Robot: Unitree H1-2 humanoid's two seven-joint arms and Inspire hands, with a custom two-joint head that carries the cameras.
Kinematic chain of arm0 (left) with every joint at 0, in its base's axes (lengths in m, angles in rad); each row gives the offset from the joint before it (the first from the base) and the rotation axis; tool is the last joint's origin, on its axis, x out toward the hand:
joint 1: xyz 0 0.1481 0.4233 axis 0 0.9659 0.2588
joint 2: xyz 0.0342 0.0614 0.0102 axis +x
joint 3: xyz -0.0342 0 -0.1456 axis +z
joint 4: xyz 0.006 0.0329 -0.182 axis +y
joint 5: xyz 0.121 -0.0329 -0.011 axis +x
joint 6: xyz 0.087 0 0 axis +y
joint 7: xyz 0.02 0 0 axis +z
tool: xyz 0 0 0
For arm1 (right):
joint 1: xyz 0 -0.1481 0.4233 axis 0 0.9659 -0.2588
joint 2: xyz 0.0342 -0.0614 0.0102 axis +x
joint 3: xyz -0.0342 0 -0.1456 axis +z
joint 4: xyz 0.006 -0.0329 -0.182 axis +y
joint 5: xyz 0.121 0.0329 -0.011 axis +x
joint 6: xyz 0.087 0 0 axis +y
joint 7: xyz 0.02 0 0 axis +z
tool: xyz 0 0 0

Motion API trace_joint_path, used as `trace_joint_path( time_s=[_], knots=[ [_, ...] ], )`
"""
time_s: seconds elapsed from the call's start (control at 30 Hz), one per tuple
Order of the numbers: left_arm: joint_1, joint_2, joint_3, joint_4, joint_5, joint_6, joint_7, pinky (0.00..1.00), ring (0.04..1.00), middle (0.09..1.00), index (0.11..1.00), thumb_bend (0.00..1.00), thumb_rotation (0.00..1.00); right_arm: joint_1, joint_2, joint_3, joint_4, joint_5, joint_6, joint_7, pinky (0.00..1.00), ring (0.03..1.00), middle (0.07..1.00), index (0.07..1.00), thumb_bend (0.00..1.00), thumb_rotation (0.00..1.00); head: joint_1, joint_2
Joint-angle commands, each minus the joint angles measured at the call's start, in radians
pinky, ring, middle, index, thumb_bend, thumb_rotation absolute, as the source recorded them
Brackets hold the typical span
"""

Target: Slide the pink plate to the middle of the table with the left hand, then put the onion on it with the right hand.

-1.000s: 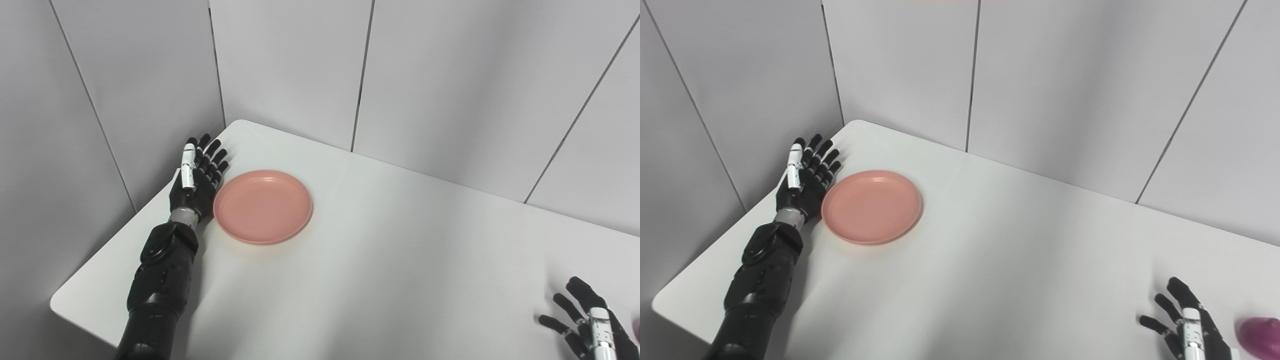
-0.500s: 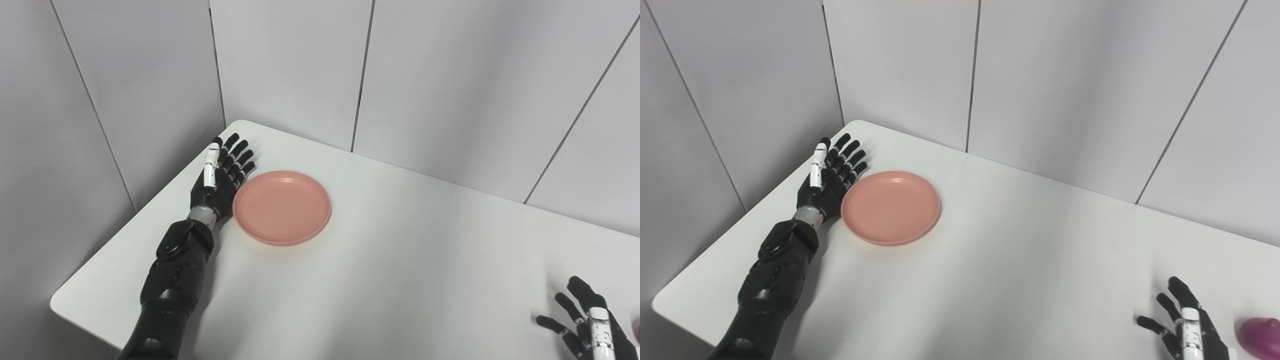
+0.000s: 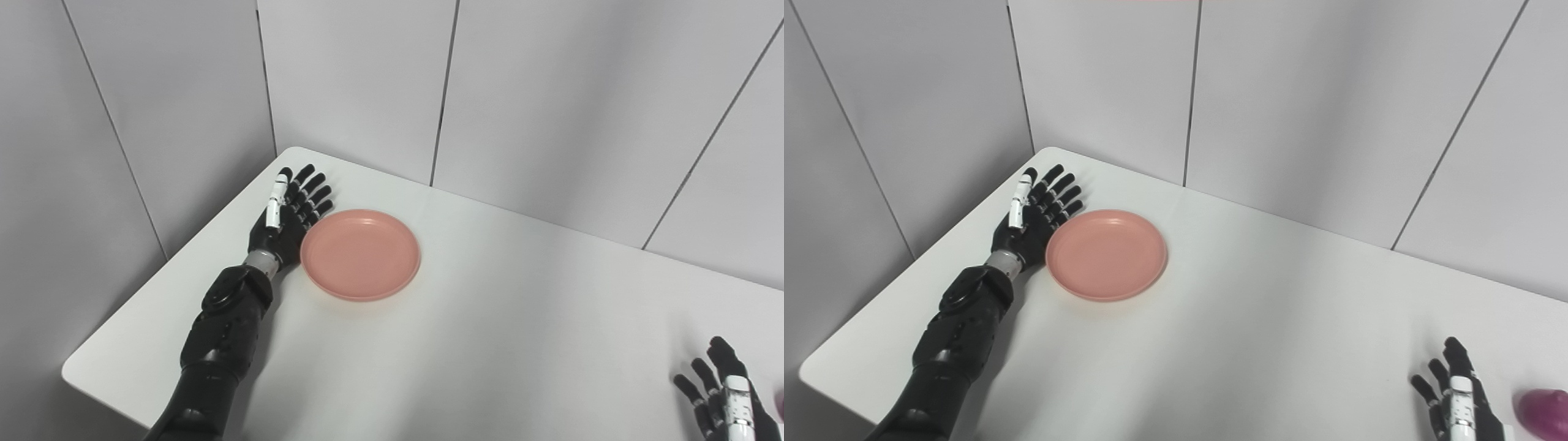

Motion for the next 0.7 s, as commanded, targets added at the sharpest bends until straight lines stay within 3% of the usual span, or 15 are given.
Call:
trace_joint_path(
  time_s=[0.0,0.33,0.43,0.67],
  knots=[
    [0.009,-0.029,-0.023,0.032,0.003,0.078,-0.001,0.92,0.917,0.920,0.900,0.41,1.00,-0.023,0.007,0.002,-0.040,0.000,0.006,-0.003,0.98,0.977,0.979,0.941,0.56,0.88,-0.002,0.003],
    [-0.018,-0.051,-0.081,0.056,0.021,0.083,-0.018,0.89,0.894,0.903,0.885,0.42,1.00,-0.019,0.008,0.006,-0.045,-0.008,-0.007,-0.002,1.00,0.997,0.993,0.960,0.47,0.92,-0.015,0.008],
    [-0.023,-0.067,-0.092,0.054,0.013,0.090,-0.020,0.88,0.891,0.899,0.881,0.42,1.00,-0.020,0.016,0.008,-0.063,-0.011,0.016,-0.010,1.00,1.000,0.999,0.970,0.42,0.93,-0.019,0.010],
    [-0.037,-0.112,-0.114,0.037,0.013,0.111,-0.021,0.87,0.891,0.899,0.877,0.42,1.00,-0.019,0.015,0.008,-0.055,-0.010,0.003,-0.010,1.00,1.000,1.000,0.985,0.37,0.97,-0.033,0.015]
  ],
)
